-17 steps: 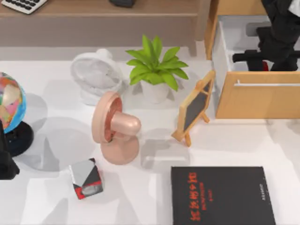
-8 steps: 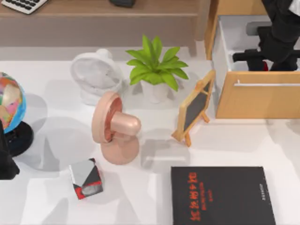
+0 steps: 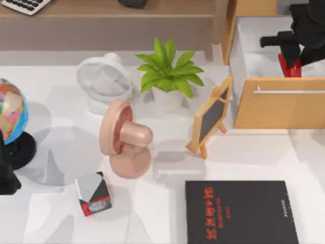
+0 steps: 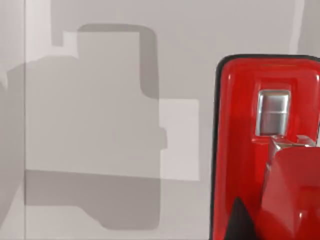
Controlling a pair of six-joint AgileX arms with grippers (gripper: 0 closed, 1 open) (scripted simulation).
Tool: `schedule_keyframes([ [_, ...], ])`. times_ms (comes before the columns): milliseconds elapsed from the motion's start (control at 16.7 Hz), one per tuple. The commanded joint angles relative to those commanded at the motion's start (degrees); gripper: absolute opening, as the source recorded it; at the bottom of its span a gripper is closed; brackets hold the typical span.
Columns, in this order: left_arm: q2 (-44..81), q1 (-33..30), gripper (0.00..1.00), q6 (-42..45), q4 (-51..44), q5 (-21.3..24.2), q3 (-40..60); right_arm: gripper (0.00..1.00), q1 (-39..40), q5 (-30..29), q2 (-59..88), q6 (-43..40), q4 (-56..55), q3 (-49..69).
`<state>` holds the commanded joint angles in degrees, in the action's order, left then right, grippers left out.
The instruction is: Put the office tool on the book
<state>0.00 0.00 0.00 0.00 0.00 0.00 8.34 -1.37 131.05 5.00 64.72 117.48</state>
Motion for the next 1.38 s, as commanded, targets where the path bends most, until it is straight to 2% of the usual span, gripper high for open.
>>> schedule_keyframes([
  [300, 0.0, 0.0, 1.0, 0.0, 0.0, 0.0, 0.0, 0.0, 2.21, -0.85, -13.1, 3.87, -3.04, -5.2],
  [540, 0.0, 0.0, 1.0, 0.0, 0.0, 0.0, 0.0, 0.0, 6.66, -1.26, -22.88, 9.62, -4.85, -13.8],
  [960, 0.0, 0.0, 1.0, 0.0, 0.0, 0.0, 0.0, 0.0, 18.79, -2.33, -34.11, 22.82, -6.97, -34.11],
  [1380, 0.0, 0.0, 1.0, 0.0, 0.0, 0.0, 0.0, 0.0, 31.57, -2.81, -37.14, 35.63, -9.18, -50.43],
])
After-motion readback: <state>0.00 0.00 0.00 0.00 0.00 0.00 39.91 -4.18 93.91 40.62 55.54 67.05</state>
